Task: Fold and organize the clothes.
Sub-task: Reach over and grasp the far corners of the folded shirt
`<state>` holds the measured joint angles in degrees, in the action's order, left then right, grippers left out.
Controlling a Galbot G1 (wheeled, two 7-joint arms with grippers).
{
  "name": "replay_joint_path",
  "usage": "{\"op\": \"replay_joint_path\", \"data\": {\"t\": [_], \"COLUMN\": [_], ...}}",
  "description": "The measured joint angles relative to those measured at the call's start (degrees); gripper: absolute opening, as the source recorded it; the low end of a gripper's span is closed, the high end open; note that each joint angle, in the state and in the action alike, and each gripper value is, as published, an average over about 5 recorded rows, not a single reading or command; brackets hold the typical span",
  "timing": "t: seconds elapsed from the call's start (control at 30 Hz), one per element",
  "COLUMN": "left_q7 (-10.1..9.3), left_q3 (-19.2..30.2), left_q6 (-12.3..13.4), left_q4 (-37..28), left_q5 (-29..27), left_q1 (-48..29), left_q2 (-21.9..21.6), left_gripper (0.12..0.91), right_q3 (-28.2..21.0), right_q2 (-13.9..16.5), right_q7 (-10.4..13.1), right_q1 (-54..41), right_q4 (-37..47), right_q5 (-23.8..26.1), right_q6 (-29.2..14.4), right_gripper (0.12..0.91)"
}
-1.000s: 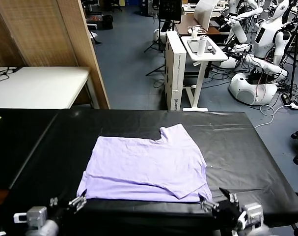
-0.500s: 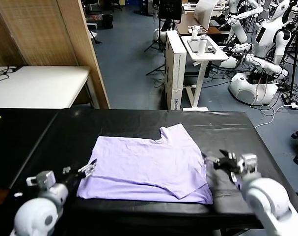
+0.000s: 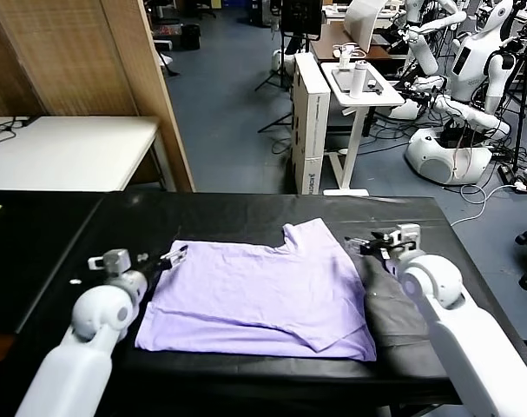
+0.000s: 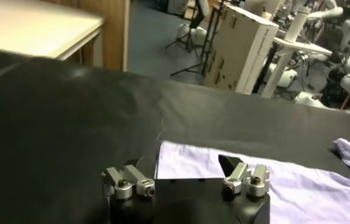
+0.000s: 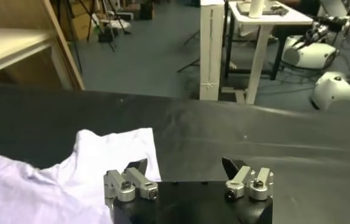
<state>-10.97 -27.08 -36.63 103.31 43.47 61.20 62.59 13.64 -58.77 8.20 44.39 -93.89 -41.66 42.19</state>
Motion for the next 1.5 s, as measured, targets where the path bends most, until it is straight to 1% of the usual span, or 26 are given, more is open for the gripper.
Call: {"op": "replay_joint_path", "data": {"t": [0.17, 0.3, 0.4, 0.5, 0.57, 0.63, 0.73, 1.0, 1.13, 1.23, 1.3, 1.33, 1.4, 1.5], "left_q7": [1.32, 1.69, 1.81, 1.95, 2.05, 2.1, 2.12, 2.4, 2.6, 2.69, 2.78, 2.85, 2.97, 3.05], "left_q3": [3.7, 5.7, 6.5, 6.9, 7.0, 7.0, 7.1, 7.1, 7.0, 7.0, 7.0, 7.0, 7.0, 6.9], "left_q6": [1.1, 1.4, 1.6, 1.7, 1.8, 1.8, 1.7, 1.6, 1.6, 1.6, 1.6, 1.7, 1.7, 1.8], "left_q4": [-5.3, -9.2, -11.5, -13.1, -13.8, -14.3, -14.5, -14.9, -15.1, -15.2, -15.3, -15.3, -15.4, -15.4], "left_q5": [-2.3, -2.9, -3.1, -3.3, -3.5, -3.5, -3.5, -3.4, -3.4, -3.5, -3.5, -3.5, -3.5, -3.4], "left_q1": [-5.4, -9.0, -10.9, -11.9, -12.2, -12.2, -12.2, -11.6, -11.4, -11.4, -11.4, -11.4, -11.4, -11.3], "left_q2": [0.2, 0.5, 0.6, 0.5, 0.5, 0.3, 0.2, 0.4, 0.4, 0.3, 0.3, 0.3, 0.3, 0.3], "left_gripper": [0.907, 0.907, 0.906, 0.892, 0.867, 0.819, 0.755, 0.684, 0.604, 0.447, 0.321, 0.283, 0.223, 0.169], "right_q3": [-1.2, -2.0, -2.7, -3.2, -3.5, -3.8, -4.0, -4.3, -4.3, -4.4, -4.4, -4.4, -4.3, -4.2], "right_q2": [-1.8, -3.0, -3.8, -4.4, -4.8, -5.1, -5.7, -6.6, -7.0, -7.1, -7.1, -7.1, -7.1, -7.1], "right_q7": [-0.2, -0.4, -0.6, -0.8, -1.0, -1.1, -1.2, -1.7, -1.8, -1.9, -1.9, -1.9, -2.0, -2.1], "right_q1": [-1.9, -3.1, -4.1, -5.0, -5.4, -5.8, -6.3, -6.5, -6.4, -6.3, -6.2, -6.1, -6.1, -5.9], "right_q4": [2.9, 4.8, 6.2, 7.4, 8.1, 8.7, 9.8, 11.2, 11.3, 11.3, 11.3, 11.3, 11.3, 11.2], "right_q5": [0.2, 0.2, 0.4, 0.6, 0.9, 1.2, 1.4, 1.8, 2.1, 2.1, 2.2, 2.2, 2.2, 2.2], "right_q6": [0.0, 0.0, 0.0, 0.0, 0.0, 0.0, 0.0, 0.0, 0.0, -0.1, -0.1, -0.1, -0.1, -0.1], "right_gripper": [0.907, 0.904, 0.883, 0.839, 0.801, 0.762, 0.683, 0.43, 0.325, 0.258, 0.216, 0.198, 0.163, 0.143]}}
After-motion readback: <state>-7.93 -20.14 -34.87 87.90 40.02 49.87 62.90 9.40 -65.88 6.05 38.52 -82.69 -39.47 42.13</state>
